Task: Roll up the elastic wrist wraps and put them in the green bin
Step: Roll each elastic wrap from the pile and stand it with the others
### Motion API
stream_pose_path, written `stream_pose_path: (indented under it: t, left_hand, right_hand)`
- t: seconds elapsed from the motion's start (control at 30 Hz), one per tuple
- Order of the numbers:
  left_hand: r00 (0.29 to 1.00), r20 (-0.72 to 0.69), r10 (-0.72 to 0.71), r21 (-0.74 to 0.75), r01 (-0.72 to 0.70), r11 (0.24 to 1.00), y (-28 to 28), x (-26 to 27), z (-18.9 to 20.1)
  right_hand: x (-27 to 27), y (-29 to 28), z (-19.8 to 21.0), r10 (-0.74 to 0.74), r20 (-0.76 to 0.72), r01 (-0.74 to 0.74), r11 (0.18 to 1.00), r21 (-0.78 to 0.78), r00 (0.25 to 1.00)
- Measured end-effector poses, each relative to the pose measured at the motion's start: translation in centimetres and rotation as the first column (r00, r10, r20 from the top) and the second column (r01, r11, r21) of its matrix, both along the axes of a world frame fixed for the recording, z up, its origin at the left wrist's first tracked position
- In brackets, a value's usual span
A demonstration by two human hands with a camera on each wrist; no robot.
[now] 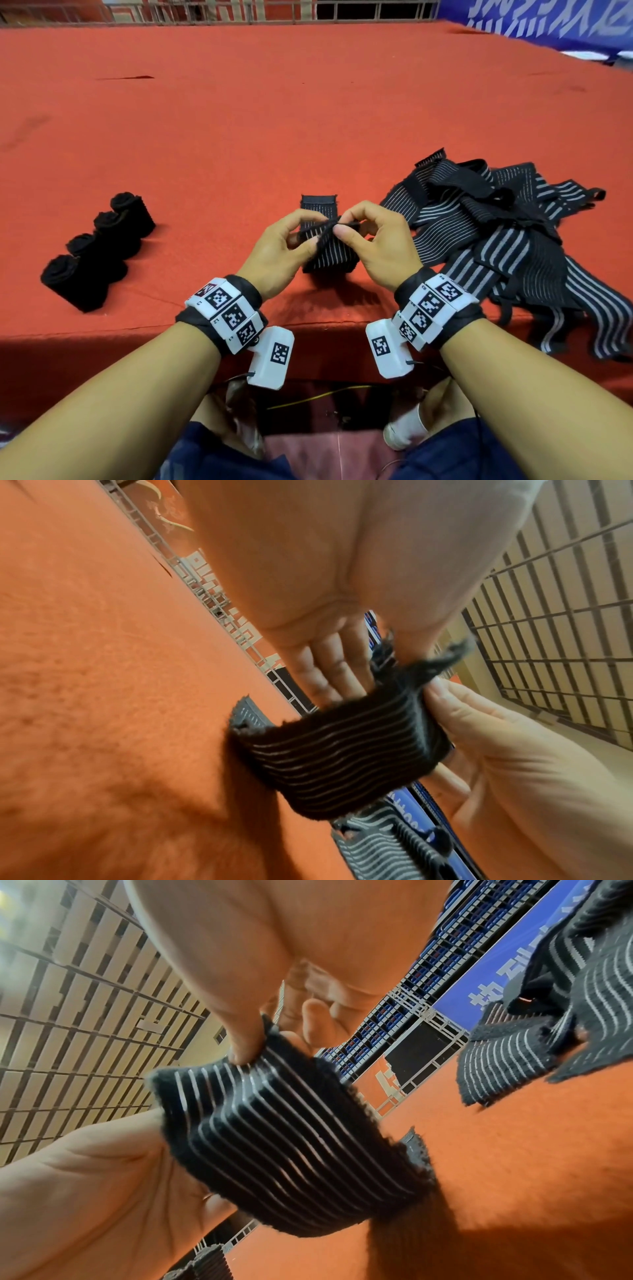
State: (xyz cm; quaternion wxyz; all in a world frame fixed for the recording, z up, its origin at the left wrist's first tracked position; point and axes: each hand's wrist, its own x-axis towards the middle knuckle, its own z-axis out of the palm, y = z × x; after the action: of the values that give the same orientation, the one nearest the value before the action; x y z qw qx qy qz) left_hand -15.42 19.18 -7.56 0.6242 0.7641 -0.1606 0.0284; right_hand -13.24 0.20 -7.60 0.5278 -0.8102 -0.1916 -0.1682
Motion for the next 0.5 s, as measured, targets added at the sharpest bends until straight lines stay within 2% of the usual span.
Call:
stream_pose_path:
  t: [0.1, 0.23, 0.33, 0.5]
  left_hand:
    - [0.995, -0.098, 0.016, 0.006, -0.016, 1.0, 0.3, 0.2, -0.1]
    - [0.983, -0.179, -0.029, 0.04, 0.037, 0.999, 0.7, 0.1, -0.2]
    - [0.988, -0.155, -0.004, 0.04, 0.01, 0.999, 0.6, 0.0, 0.0]
    - [0.973, 0.041, 0.228, 0.149, -0.231, 0.961, 1.2, 1.8, -0.2]
  right_hand:
    - [-0.1, 0.0, -0.1, 0.01, 0.014, -0.01, 1.0, 0.016, 1.0]
    - [-0.2, 0.1, 0.0, 0.016, 0.009, -0.016, 0.999, 0.03, 1.0]
    - [-0.3, 0.1, 0.2, 0.025, 0.019, -0.026, 0.999, 0.047, 1.0]
    - [-0.5, 0.4, 0.3, 0.052, 0.012, -0.053, 0.996, 0.072, 0.999]
